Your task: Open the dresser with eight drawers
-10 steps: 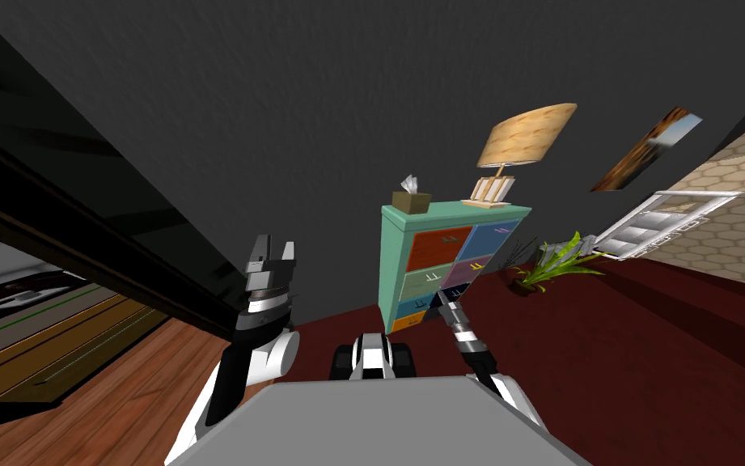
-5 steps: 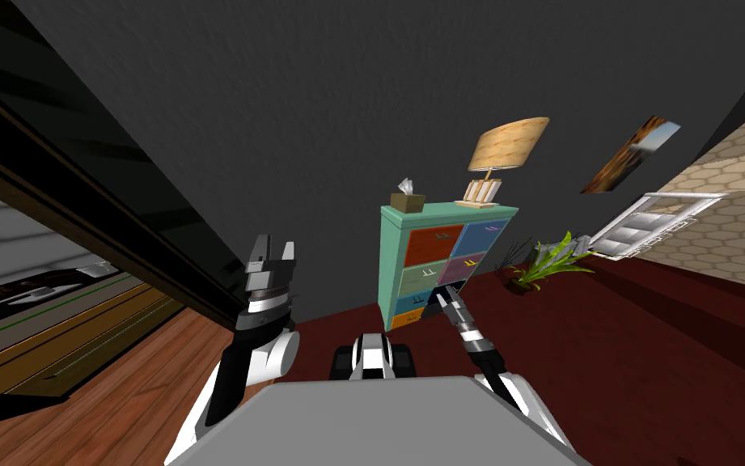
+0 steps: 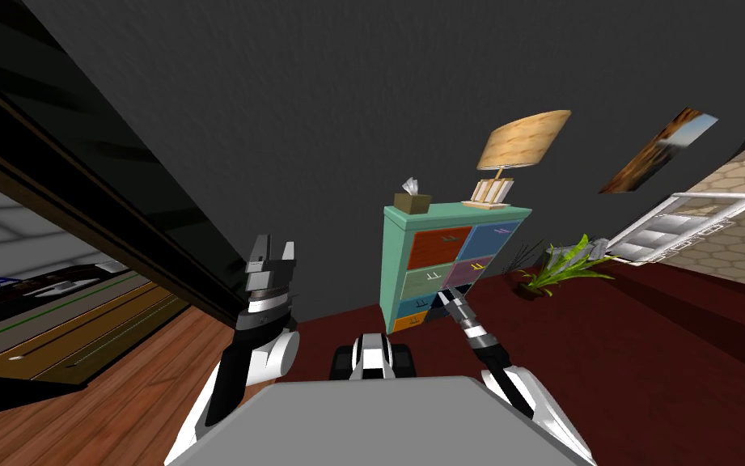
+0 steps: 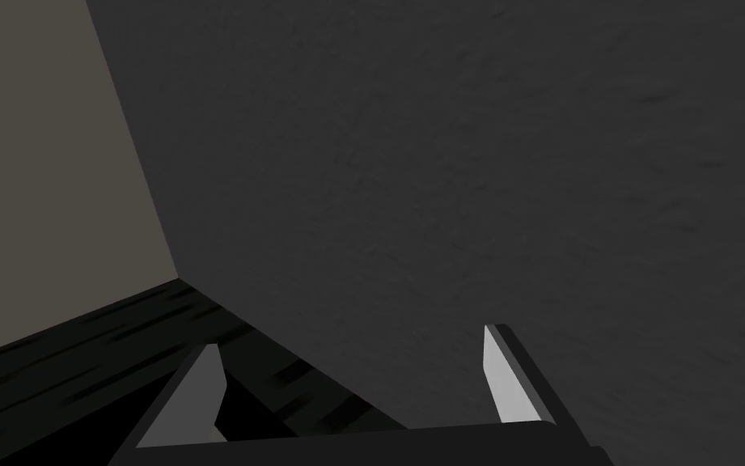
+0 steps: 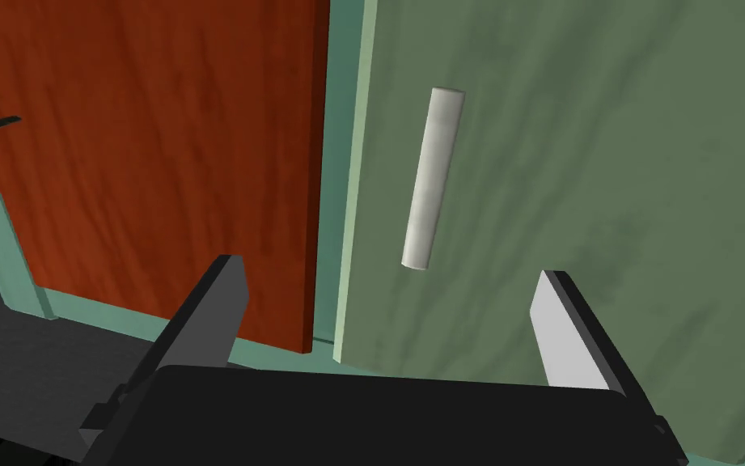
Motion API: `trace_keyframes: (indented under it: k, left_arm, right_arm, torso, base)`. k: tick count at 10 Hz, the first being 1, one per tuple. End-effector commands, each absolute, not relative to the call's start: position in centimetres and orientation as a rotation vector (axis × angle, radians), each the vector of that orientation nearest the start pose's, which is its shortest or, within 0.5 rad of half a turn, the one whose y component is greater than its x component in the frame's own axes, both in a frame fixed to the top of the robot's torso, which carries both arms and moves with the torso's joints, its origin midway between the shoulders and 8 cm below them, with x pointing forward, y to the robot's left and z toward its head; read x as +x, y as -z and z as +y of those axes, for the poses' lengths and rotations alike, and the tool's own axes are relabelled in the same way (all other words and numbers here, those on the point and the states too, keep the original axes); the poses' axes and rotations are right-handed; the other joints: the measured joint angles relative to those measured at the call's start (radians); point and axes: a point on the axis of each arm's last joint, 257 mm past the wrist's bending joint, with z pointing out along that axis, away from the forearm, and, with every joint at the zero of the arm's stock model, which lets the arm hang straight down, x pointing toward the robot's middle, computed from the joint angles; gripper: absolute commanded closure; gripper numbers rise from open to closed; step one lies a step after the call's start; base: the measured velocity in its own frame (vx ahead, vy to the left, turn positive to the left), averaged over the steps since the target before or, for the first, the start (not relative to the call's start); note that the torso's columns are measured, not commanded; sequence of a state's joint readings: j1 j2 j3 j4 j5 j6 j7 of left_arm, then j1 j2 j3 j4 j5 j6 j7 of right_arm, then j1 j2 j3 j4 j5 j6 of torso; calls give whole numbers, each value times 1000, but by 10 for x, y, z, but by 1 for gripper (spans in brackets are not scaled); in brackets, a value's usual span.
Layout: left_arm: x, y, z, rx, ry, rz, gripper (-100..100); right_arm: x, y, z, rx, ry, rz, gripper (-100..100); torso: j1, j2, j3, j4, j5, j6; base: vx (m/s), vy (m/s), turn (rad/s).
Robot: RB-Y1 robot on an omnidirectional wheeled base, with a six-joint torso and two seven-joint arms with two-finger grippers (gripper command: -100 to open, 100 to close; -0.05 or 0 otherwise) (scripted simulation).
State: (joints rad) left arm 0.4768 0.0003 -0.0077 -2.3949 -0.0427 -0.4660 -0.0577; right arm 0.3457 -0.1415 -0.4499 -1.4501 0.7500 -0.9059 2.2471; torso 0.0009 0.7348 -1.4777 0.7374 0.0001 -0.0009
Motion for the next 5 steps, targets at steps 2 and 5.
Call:
trace_keyframes:
  k: [2,5]
  left_arm:
    - [326,-75,265,-530,1256,576,0]
    - [326,-75,265,-531,1257,576,0]
  right_arm:
    - [376,262,-345,-1115,1165,989,-100]
    - [387,261,-365,-1098,1193,1019,-100]
  torso:
    - [-1,2,0,0,0,2]
    - [-1,7,4,2,0,1]
  base:
    - [74,-10,24]
    - [-10,6,95]
